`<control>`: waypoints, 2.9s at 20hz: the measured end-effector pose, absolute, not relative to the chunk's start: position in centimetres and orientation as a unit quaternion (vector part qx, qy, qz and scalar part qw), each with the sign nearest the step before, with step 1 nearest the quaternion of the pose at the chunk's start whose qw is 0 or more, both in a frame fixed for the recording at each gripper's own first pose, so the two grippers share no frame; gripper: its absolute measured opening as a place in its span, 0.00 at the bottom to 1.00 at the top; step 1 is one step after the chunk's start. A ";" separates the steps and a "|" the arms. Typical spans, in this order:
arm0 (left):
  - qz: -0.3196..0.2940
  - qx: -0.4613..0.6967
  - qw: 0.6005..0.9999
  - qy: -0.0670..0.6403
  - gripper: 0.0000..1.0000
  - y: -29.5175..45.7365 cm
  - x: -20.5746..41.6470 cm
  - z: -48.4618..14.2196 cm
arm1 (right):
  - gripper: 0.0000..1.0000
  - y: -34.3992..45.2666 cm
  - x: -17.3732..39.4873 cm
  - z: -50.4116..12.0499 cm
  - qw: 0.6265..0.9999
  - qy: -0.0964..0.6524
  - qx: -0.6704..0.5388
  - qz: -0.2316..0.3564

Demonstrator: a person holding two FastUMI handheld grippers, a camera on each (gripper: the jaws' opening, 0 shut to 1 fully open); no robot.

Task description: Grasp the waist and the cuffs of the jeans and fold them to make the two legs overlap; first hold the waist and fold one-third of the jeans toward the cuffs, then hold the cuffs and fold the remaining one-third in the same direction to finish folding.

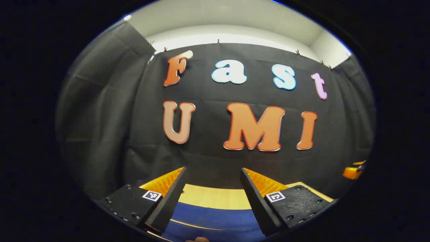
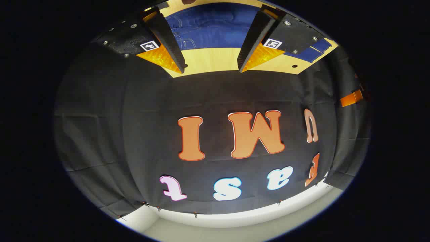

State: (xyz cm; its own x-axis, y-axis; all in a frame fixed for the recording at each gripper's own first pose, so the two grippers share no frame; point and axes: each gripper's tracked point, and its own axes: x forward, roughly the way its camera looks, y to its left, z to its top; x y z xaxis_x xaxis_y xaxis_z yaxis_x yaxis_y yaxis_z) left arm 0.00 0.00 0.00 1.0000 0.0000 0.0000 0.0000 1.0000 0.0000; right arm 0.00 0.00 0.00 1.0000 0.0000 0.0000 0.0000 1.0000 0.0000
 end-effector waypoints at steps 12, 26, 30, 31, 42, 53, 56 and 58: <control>-0.056 -0.032 0.998 0.015 0.97 4.1 0.1 -1.5 | 1.00 -0.1 -1.0 -4.8 0.999 0.044 -0.022 -0.019; 0.028 0.059 0.996 0.058 0.97 14.4 -2.3 -6.7 | 1.00 4.9 -0.2 -6.6 0.997 0.068 -0.016 0.014; 0.015 0.198 0.978 0.065 1.00 15.7 -2.3 -8.3 | 0.97 5.7 0.8 -7.9 0.995 0.090 -0.021 0.022; 0.008 0.225 0.972 0.071 0.98 15.6 -2.2 -9.0 | 1.00 6.1 1.2 -7.9 0.995 0.091 -0.022 0.027; -0.175 0.533 0.800 0.212 0.99 15.4 -7.0 -28.4 | 0.97 5.6 1.9 -12.0 0.989 0.145 -0.008 0.026; -0.321 0.619 0.652 0.298 0.99 16.4 -11.2 -41.6 | 0.97 2.1 -1.3 -17.0 0.978 0.206 0.012 -0.004; -0.331 0.630 0.632 0.306 0.99 16.6 -11.0 -42.6 | 0.97 1.1 -2.0 -17.6 0.977 0.214 0.017 -0.013; -0.335 0.627 0.624 0.325 1.00 16.8 -10.9 -43.6 | 0.97 0.6 -2.4 -17.8 0.976 0.217 0.017 -0.018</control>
